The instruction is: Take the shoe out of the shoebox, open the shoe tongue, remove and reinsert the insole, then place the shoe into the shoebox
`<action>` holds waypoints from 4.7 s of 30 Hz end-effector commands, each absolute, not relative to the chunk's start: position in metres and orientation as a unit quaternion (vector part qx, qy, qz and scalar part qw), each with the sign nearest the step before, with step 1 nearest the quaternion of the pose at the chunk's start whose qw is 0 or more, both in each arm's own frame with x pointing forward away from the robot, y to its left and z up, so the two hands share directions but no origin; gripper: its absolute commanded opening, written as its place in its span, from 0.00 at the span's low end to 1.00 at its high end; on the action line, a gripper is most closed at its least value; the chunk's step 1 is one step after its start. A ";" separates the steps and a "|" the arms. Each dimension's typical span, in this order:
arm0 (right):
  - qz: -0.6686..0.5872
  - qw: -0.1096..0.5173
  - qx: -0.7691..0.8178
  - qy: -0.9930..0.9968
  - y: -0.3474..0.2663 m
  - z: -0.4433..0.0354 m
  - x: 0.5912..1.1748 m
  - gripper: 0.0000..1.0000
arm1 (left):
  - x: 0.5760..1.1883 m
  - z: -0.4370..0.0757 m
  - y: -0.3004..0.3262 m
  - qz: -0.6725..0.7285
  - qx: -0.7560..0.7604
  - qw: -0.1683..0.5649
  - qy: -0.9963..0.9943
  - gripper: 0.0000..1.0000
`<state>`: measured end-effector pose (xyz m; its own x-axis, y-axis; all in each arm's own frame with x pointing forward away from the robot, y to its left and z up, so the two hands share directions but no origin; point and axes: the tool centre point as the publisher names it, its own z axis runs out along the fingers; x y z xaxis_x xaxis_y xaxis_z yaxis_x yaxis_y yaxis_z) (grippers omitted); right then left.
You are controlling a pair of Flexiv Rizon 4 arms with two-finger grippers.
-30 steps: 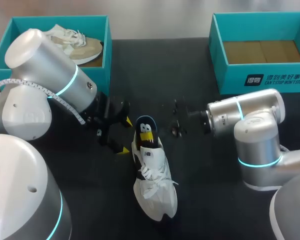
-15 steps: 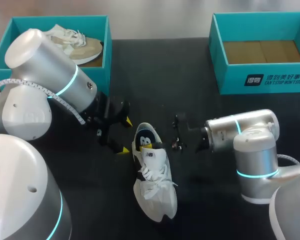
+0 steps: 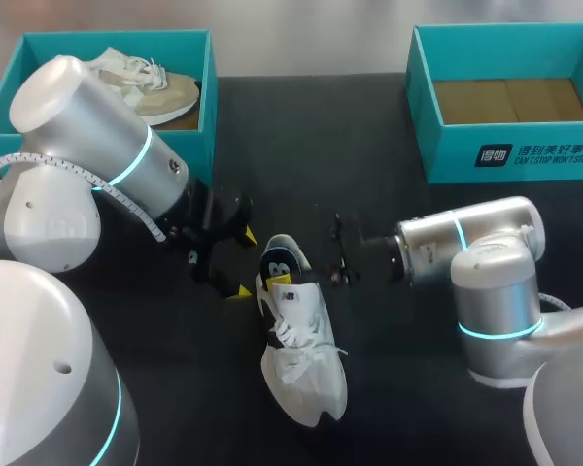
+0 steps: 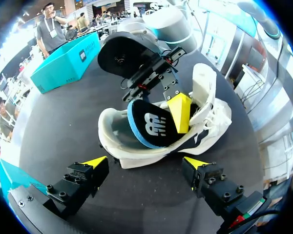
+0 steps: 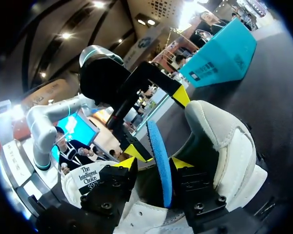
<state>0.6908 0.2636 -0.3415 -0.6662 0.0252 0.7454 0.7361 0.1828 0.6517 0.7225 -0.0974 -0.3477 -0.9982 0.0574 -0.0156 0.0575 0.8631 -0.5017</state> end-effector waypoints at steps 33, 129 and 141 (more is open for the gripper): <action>-0.554 0.303 -0.264 -0.729 0.271 -0.334 0.718 0.02 | 0.723 -0.348 -0.097 -0.260 0.030 0.000 0.965 1.00; -0.388 0.221 -0.356 -0.821 0.223 -0.276 0.700 0.90 | 0.729 -0.336 -0.073 -0.239 0.038 0.007 0.970 1.00; -0.319 0.202 -0.359 -0.854 0.205 -0.257 0.707 0.99 | 0.733 -0.333 -0.063 -0.220 0.046 0.001 0.974 1.00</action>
